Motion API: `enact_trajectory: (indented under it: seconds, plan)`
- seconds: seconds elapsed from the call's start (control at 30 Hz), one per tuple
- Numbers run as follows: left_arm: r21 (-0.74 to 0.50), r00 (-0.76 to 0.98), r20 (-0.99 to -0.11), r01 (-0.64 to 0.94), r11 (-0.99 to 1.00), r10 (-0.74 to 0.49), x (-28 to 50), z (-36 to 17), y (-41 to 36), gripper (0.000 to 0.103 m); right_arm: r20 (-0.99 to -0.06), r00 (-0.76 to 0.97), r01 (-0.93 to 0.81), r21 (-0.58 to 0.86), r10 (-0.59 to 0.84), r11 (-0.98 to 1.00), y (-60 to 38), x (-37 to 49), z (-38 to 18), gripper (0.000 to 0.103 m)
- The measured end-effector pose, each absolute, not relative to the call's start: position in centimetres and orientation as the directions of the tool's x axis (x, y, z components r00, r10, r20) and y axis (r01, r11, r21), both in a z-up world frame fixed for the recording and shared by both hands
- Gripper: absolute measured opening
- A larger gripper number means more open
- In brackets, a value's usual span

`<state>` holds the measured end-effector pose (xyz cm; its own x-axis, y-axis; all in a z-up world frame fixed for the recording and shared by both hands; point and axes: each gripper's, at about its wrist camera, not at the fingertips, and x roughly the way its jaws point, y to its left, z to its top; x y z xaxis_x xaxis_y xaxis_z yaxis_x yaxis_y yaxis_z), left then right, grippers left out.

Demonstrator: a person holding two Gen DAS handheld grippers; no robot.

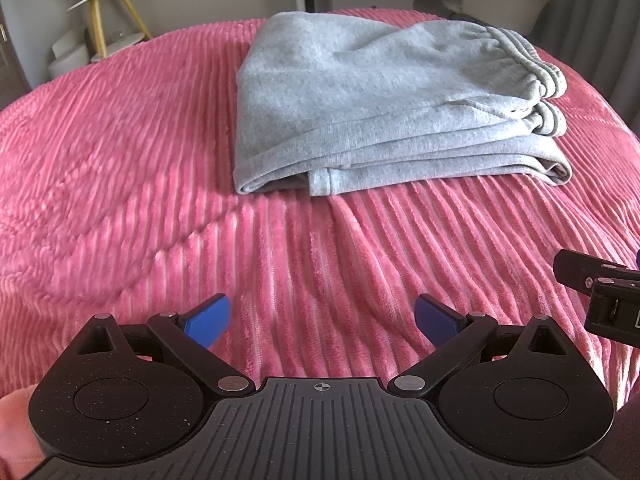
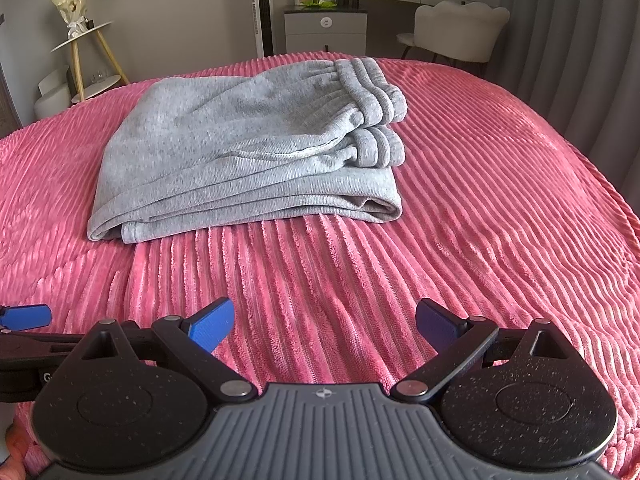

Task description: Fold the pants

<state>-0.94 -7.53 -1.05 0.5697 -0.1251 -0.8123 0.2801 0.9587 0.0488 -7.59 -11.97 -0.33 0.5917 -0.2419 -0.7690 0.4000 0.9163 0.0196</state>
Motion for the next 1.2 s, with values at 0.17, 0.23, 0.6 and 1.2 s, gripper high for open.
enact_trajectory:
  seconds: [0.17, 0.23, 0.6, 1.2]
  plan:
    - [0.049, 0.570, -0.812, 0.280, 0.959, -0.125, -0.94, -1.05, -7.51, 0.101, -0.770, 0.590, 0.399, 0.019, -0.241, 0.917, -11.96, -7.56, -0.35, 0.097]
    - [0.048, 0.569, -0.813, 0.280, 0.959, -0.125, -0.92, -1.04, -7.50, 0.101, -0.770, 0.591, 0.399, 0.019, -0.241, 0.917, -11.95, -7.58, -0.35, 0.097]
    - [0.048, 0.569, -0.813, 0.279, 0.959, -0.124, -0.91, -1.01, -7.46, 0.101, -0.772, 0.589, 0.398, 0.017, -0.241, 0.917, -12.02, -7.53, -0.36, 0.097]
    - [0.047, 0.570, -0.813, 0.270, 0.962, -0.120, -0.84, -0.93, -7.36, 0.101, -0.771, 0.589, 0.398, 0.017, -0.241, 0.917, -12.01, -7.55, -0.35, 0.097]
